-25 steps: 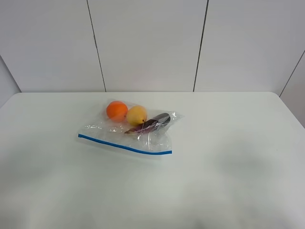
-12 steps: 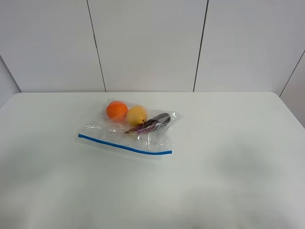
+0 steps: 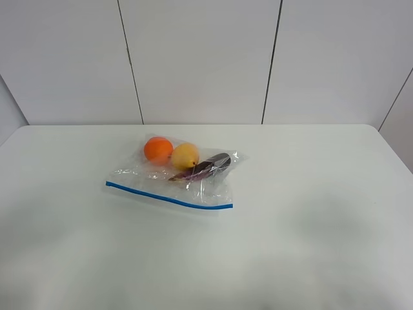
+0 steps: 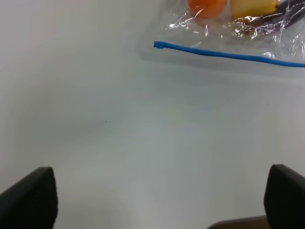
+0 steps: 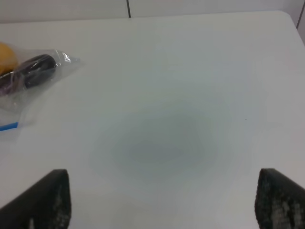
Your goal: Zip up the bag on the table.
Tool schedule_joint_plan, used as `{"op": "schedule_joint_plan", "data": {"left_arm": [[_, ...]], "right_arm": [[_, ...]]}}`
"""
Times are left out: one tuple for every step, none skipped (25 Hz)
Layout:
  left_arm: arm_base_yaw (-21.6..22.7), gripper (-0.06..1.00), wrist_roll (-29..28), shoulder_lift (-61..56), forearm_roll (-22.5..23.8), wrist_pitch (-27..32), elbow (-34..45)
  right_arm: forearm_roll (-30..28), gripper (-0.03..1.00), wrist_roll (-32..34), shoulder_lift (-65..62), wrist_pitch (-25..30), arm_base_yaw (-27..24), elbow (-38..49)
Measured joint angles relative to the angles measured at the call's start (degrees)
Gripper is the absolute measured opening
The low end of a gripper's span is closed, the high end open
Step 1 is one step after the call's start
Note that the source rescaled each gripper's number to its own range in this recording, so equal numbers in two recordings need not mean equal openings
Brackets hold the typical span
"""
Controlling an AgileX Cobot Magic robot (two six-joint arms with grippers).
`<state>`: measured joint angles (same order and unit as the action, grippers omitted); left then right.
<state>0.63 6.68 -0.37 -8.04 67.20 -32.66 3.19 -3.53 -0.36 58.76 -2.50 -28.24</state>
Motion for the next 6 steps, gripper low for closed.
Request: {"op": "schedule_joint_plan", "data": {"left_arm": [[0.00, 1.00, 0.00, 0.00, 0.00, 0.00, 0.00], [0.00, 1.00, 0.00, 0.00, 0.00, 0.00, 0.00], [0.00, 1.00, 0.00, 0.00, 0.00, 0.00, 0.00], [0.00, 1.00, 0.00, 0.00, 0.00, 0.00, 0.00], [0.00, 1.00, 0.00, 0.00, 0.00, 0.00, 0.00], [0.00, 1.00, 0.00, 0.00, 0.00, 0.00, 0.00]], "right_arm": [[0.00, 0.90, 0.00, 0.00, 0.00, 0.00, 0.00], [0.00, 0.90, 0.00, 0.00, 0.00, 0.00, 0.00], [0.00, 0.90, 0.00, 0.00, 0.00, 0.00, 0.00], [0.00, 0.90, 0.00, 0.00, 0.00, 0.00, 0.00], [0.00, 0.90, 0.00, 0.00, 0.00, 0.00, 0.00], [0.00, 0.90, 0.00, 0.00, 0.00, 0.00, 0.00]]}}
